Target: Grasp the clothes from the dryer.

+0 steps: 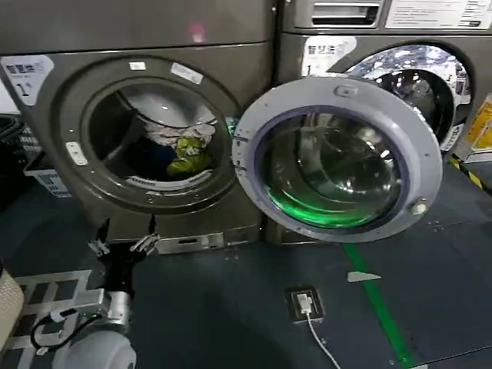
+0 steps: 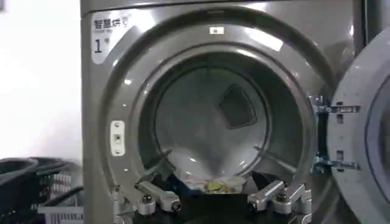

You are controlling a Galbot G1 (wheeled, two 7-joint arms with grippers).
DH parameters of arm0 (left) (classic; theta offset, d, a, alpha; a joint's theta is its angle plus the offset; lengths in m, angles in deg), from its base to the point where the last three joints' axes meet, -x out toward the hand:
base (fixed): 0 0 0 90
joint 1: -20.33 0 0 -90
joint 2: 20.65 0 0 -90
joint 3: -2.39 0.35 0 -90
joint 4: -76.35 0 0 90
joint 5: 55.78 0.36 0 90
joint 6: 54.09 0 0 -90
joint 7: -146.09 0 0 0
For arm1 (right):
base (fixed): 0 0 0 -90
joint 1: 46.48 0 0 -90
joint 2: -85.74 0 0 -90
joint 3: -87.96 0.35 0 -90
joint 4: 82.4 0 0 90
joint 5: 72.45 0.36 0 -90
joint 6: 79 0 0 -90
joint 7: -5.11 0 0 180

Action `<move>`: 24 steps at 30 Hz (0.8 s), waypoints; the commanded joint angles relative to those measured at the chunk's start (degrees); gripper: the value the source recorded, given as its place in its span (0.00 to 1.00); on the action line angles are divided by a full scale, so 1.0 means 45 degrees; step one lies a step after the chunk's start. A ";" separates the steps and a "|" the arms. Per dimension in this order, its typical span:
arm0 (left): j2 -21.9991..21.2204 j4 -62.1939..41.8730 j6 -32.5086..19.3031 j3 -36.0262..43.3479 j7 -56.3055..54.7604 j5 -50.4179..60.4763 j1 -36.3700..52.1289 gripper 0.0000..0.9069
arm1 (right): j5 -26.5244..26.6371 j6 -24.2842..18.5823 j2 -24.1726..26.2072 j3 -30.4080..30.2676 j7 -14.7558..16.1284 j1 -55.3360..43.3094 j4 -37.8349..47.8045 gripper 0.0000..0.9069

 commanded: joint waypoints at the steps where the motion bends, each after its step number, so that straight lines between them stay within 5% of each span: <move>1: 0.0006 0.0014 0.0008 -0.0028 0.0012 -0.0004 0.0011 1.00 | 0.0009 -0.0188 -0.0012 -0.0026 0.0111 -0.0007 -0.0008 1.00; 24: 0.0056 -0.0017 0.0007 0.0092 0.0059 -0.0058 0.0133 1.00 | 0.0320 0.0078 -0.0134 0.0132 0.0159 0.0083 -0.0444 1.00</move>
